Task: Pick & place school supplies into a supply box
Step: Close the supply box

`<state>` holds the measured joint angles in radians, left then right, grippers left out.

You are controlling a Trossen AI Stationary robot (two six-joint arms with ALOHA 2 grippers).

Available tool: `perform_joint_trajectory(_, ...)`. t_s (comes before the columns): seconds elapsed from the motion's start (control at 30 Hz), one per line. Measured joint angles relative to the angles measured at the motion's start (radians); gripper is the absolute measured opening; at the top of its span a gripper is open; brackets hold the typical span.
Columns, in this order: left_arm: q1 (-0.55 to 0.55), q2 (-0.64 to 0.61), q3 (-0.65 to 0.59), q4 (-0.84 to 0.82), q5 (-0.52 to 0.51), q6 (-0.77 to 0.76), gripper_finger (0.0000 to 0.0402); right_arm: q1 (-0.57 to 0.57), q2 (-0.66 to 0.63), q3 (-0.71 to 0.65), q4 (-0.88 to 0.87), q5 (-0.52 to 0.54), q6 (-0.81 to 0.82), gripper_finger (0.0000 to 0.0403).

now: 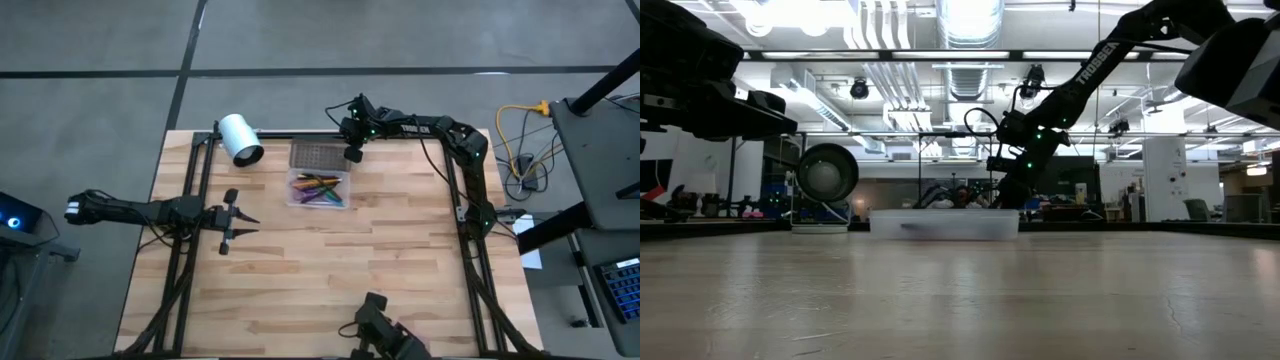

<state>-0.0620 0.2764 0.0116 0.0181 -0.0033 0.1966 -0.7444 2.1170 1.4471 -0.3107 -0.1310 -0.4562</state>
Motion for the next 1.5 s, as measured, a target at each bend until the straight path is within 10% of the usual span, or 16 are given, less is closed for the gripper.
perform_joint_trajectory(1.5, 0.0, 0.0, 0.0, 0.0, 0.0, 0.0, 0.0086, 0.167, -0.016, 0.002, -0.009, 0.251, -0.124, 0.0009)
